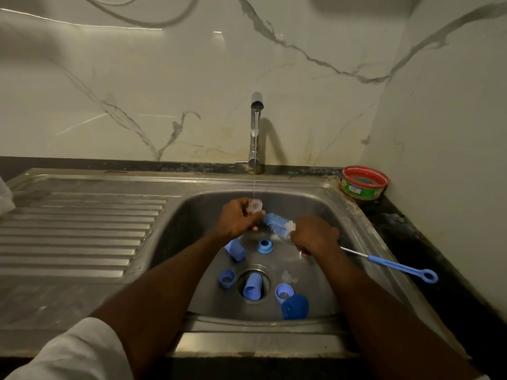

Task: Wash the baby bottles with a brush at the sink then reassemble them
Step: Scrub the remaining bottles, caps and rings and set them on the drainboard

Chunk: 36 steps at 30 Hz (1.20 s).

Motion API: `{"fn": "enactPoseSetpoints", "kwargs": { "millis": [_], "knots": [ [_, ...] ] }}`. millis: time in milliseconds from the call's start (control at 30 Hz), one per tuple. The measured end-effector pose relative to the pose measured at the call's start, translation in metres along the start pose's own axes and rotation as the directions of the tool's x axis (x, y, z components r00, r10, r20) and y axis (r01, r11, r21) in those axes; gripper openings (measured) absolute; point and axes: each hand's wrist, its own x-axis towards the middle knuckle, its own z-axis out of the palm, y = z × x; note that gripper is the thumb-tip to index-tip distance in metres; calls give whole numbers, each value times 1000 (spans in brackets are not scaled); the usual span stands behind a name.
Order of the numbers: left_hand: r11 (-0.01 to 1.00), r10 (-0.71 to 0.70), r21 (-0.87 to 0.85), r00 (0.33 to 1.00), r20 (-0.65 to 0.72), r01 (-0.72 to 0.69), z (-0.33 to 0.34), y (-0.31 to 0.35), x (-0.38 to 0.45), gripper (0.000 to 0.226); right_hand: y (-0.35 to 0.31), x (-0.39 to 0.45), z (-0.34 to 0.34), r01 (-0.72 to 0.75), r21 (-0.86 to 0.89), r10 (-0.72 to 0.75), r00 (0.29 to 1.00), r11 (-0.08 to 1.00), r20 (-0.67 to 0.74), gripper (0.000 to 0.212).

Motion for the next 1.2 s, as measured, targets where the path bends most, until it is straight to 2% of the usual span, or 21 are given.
{"fn": "enactPoseSetpoints", "kwargs": {
  "millis": [133,233,400,533,600,667,733,767,833,900,933,1000,1067,1133,1200],
  "knots": [
    [987,95,136,989,-110,-80,-1,-4,3,29,2,0,1,16,-8,-16,1000,1000,-20,31],
    [975,128,199,982,-137,-100,-2,-7,4,30,0,1,0,29,-23,-31,996,999,-85,33],
    [986,59,165,990,-124,-38,1,-10,4,29,-6,2,-1,50,-63,-56,995,997,-83,35],
    [987,68,154,994,-84,-55,4,-5,3,29,-5,1,-3,43,-108,-54,994,993,-100,37],
    [978,96,190,993,-70,-81,5,0,1,27,-5,2,-6,30,-112,-42,993,993,-110,36],
    [945,104,313,994,-25,-91,4,2,2,24,-6,1,-8,26,-112,-39,993,993,-111,37],
    [846,58,527,996,69,-86,2,8,2,29,-7,-1,-10,35,-109,-47,994,993,-103,37],
    [742,29,664,994,105,-92,1,12,1,33,-6,-1,-10,50,-107,-60,993,993,-98,35],
    [457,-10,881,990,143,-123,0,24,-4,38,-4,-4,-13,76,-86,-85,991,993,-107,31],
    [234,-12,960,987,160,-153,6,34,-11,36,-1,-7,-15,99,-60,-104,989,993,-100,29],
    [157,-13,973,985,172,-168,9,37,-13,34,0,-9,-15,107,-46,-110,990,993,-90,29],
    [80,-14,980,983,182,-181,12,41,-18,34,1,-11,-16,117,-18,-118,990,993,-73,28],
    [126,-17,977,984,177,-173,4,46,-21,40,1,-12,-20,121,16,-120,990,993,-69,26],
    [253,1,957,989,146,-141,-8,45,-20,44,2,-13,-23,136,35,-132,987,990,-88,25],
    [426,-18,899,993,119,-100,-20,44,-20,34,2,-15,-25,166,17,-163,977,986,-139,26]
  ]
}}
